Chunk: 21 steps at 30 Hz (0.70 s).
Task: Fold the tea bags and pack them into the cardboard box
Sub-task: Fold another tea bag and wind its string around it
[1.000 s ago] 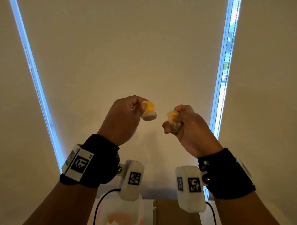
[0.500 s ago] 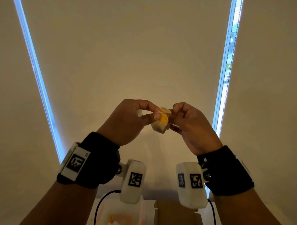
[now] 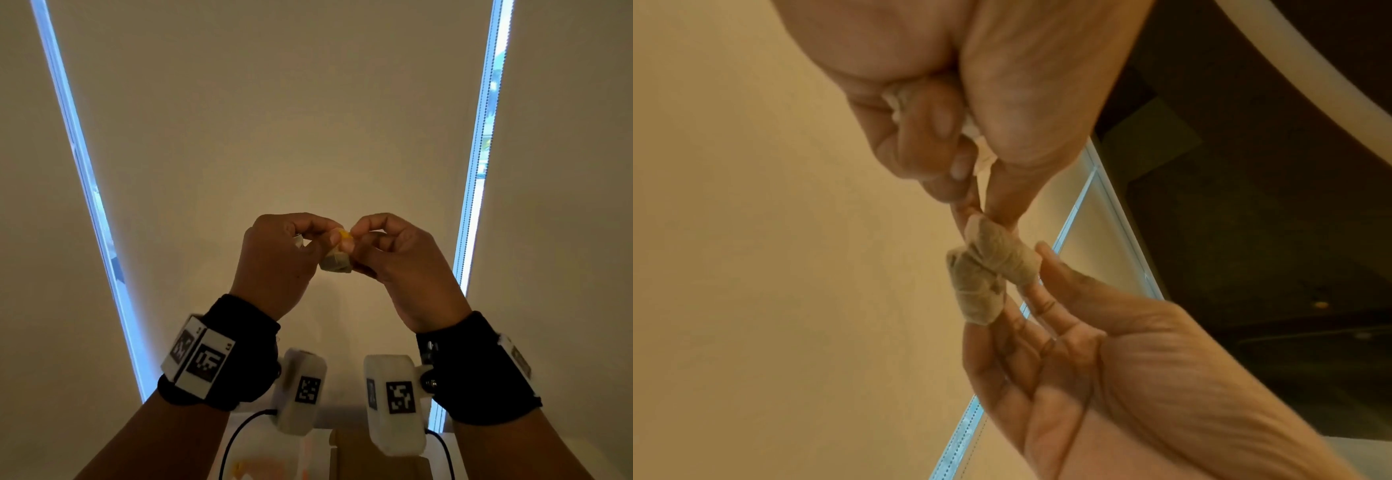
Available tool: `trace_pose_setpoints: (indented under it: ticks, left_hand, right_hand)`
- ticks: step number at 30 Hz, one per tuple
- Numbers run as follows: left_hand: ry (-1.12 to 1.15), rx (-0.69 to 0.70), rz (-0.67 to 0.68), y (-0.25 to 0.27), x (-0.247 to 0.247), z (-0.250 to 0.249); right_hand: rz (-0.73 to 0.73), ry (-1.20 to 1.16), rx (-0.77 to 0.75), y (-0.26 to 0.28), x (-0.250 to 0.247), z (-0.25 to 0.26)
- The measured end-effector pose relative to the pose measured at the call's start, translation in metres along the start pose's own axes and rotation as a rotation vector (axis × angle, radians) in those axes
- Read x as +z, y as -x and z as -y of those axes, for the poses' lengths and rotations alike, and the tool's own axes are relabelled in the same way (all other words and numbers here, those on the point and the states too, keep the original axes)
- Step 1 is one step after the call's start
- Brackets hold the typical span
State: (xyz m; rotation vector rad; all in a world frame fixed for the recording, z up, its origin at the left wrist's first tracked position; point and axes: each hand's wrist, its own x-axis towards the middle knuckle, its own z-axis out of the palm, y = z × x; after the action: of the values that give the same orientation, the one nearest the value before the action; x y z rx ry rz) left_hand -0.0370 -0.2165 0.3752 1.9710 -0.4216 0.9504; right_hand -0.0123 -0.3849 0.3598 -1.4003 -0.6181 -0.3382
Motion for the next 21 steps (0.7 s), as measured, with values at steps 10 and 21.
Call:
trace_pose_setpoints:
  ticks: [10, 21]
  left_hand:
    - [0.083, -0.156, 0.175, 0.01, 0.003, -0.011]
    - [0.131, -0.228, 0.209, 0.013, 0.003, 0.002]
  right_hand:
    - [-0.069, -0.026, -0.002, -0.001, 0.0, -0.002]
    - [-0.114, -0.125, 0.134, 0.003, 0.011, -0.007]
